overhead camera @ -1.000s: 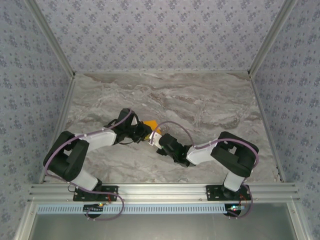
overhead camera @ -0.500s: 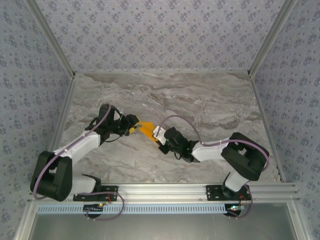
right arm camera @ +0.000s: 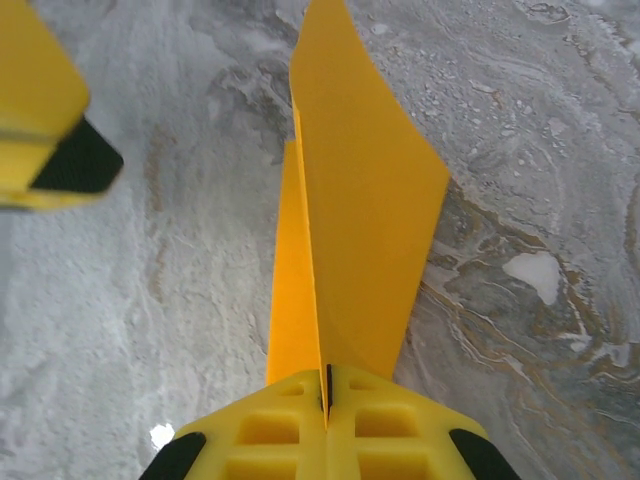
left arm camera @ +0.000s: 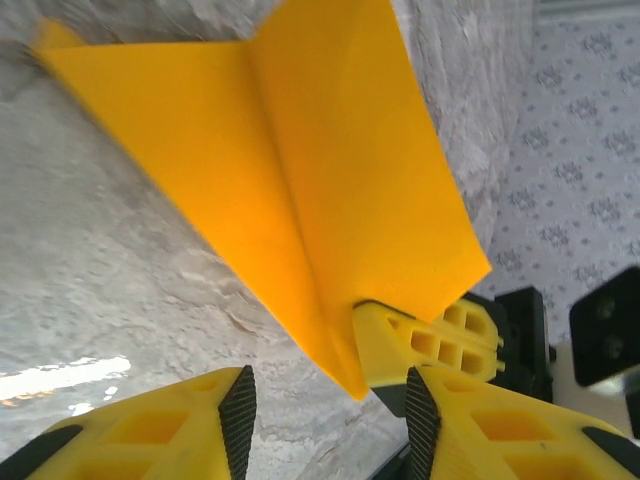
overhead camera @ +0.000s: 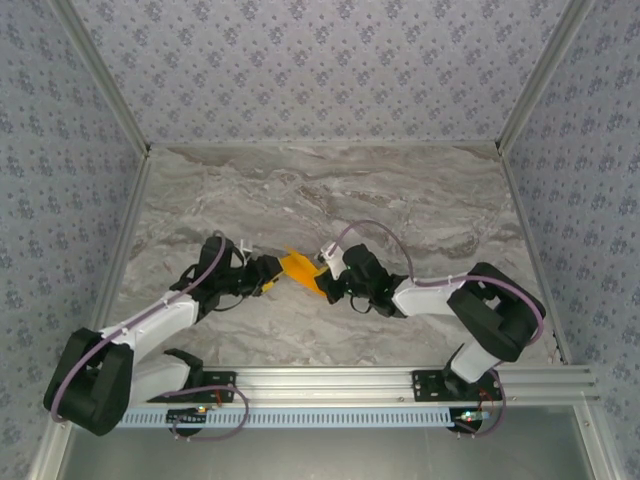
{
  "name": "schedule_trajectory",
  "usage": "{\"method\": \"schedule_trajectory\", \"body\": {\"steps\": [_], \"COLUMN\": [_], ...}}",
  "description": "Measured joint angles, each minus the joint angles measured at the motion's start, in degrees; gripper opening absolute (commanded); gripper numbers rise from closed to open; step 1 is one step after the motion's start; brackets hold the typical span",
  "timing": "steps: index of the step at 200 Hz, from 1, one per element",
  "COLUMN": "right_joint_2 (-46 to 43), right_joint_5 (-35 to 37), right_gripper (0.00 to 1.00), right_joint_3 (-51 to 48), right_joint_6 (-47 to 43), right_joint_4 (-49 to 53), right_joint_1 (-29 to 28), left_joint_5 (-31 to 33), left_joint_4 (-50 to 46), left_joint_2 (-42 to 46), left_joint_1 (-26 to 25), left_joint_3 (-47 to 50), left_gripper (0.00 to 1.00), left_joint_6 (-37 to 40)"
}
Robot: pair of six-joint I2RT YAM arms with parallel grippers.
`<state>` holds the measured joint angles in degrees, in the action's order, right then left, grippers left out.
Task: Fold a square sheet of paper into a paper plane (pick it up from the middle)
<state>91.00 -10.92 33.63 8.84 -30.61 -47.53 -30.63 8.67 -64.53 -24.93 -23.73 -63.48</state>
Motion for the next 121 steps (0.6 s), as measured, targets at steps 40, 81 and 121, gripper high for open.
{"method": "schedule_trajectory", "body": {"steps": [40,81,121], "right_joint_2": [2.6,4.7,6.6], "right_joint_5": [-4.2,-6.8,-8.5], "right_gripper": [0.00,0.00,0.00], "right_joint_3": [0.0,0.3,1.7], "right_joint_6": [5.0,7.6,9.4], "right_joint_4": [-2.0,-2.2,-2.3], "right_joint_1": [0.4,0.4,0.4], "left_joint_5": [0.0,0.0,0.2], "left_joint_4": [4.5,6.8,7.9], "left_joint_2": [-0.2,-1.2,-2.1], "left_joint_1": [-1.6,-2.4,-3.0], "left_joint_3": [2.3,3.3,4.0], "left_gripper": [0.43,0.41,0.40], "left_joint_6": [-0.2,-0.2,-0.2]}}
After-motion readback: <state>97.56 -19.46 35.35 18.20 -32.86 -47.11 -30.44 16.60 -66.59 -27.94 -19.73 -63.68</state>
